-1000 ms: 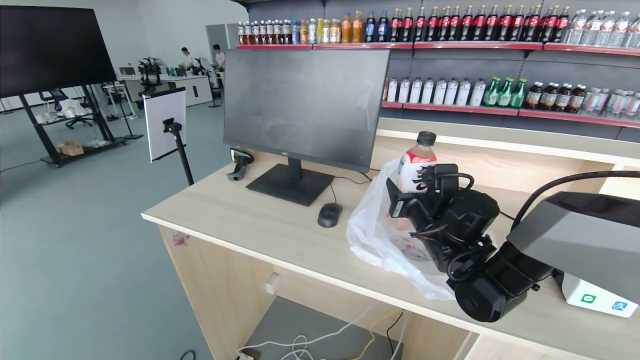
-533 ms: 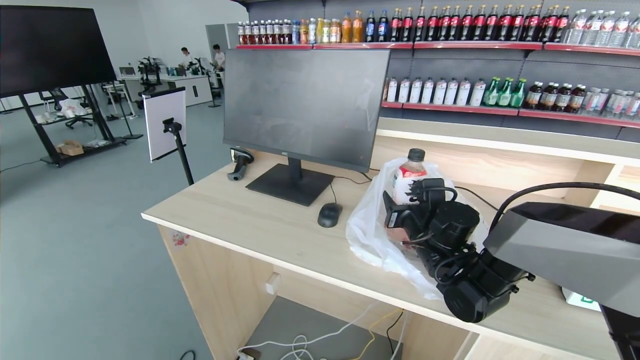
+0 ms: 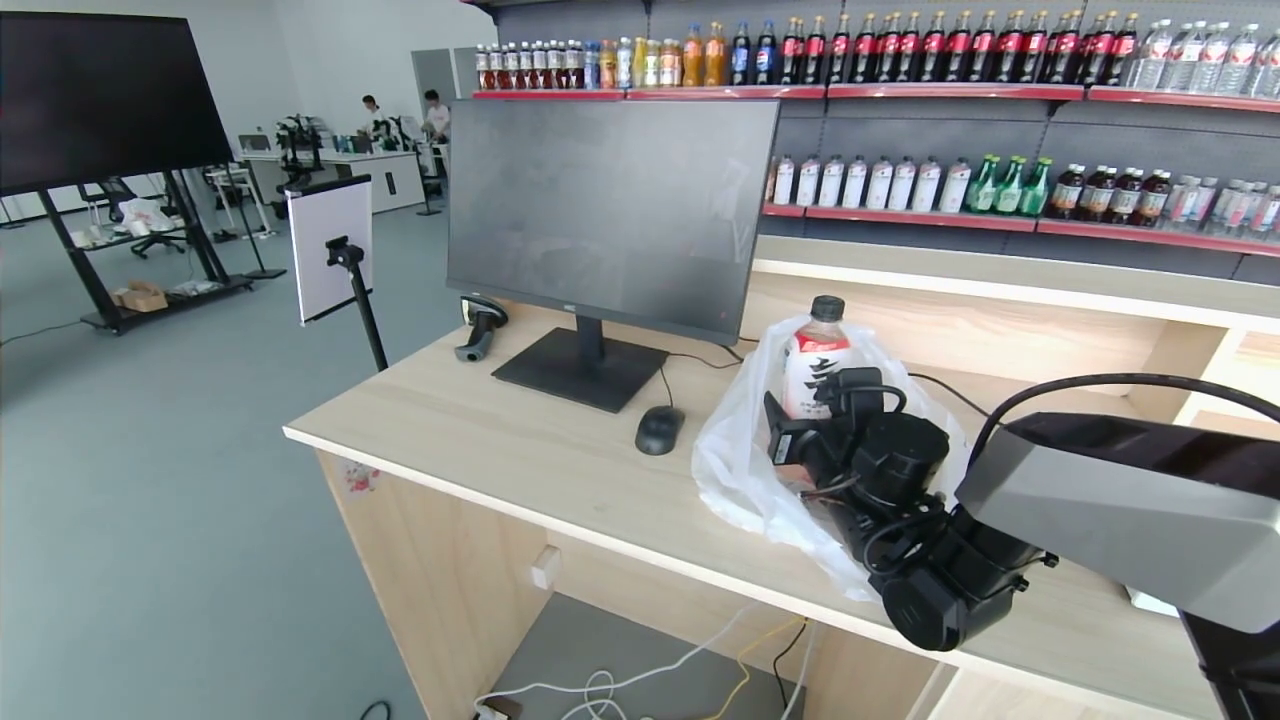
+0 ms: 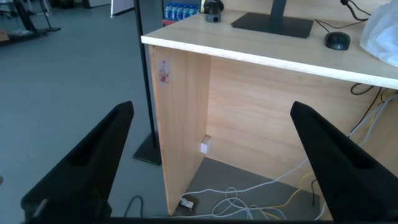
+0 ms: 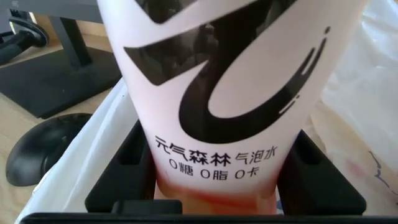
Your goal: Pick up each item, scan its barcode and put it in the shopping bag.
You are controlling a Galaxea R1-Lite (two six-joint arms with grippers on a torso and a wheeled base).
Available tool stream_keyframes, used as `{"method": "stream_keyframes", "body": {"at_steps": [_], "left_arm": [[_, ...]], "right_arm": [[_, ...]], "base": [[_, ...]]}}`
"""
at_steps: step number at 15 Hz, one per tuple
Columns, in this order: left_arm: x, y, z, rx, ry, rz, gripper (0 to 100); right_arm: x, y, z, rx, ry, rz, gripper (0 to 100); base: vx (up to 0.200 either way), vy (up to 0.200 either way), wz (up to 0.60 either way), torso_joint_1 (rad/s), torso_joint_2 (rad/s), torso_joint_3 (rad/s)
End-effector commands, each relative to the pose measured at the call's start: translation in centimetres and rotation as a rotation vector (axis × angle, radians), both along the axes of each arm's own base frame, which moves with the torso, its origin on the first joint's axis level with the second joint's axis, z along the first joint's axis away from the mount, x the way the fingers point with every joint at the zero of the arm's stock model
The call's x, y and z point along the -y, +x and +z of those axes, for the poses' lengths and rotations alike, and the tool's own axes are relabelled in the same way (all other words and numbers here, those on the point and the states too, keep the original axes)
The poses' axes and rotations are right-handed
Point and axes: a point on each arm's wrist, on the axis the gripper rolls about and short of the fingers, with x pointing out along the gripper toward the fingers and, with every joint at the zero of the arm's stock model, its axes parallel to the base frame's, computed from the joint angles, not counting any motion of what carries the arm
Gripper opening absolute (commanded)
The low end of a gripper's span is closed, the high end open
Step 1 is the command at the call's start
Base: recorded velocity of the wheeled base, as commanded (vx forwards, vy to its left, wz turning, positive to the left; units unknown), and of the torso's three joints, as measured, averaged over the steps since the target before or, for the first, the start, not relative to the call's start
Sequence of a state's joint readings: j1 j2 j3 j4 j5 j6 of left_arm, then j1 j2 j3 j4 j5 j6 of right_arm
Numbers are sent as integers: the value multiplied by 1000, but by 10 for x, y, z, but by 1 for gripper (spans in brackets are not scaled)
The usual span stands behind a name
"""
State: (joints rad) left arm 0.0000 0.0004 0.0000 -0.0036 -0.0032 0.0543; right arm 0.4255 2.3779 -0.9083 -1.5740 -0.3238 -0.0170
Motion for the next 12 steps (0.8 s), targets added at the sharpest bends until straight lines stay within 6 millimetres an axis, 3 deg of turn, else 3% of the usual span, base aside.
{"method": "stream_keyframes", "body": {"at_steps": [1, 5, 6, 12], "left_arm": [[0, 0, 0, 0, -1, 0, 100], [0, 0, 0, 0, -1, 2, 100], [0, 0, 0, 0, -1, 0, 100], [0, 0, 0, -2, -1, 0, 100]], "right_arm": [[0, -1, -3, -11, -3, 1, 0], [0, -1, -4, -16, -14, 1, 0], [0, -2, -5, -17, -21, 6, 100], [3, -7, 5, -7, -15, 8, 100]], "base": [[0, 0, 0, 0, 0, 0], [0, 0, 0, 0, 0, 0], [0, 0, 0, 0, 0, 0], [0, 0, 0, 0, 0, 0]]}}
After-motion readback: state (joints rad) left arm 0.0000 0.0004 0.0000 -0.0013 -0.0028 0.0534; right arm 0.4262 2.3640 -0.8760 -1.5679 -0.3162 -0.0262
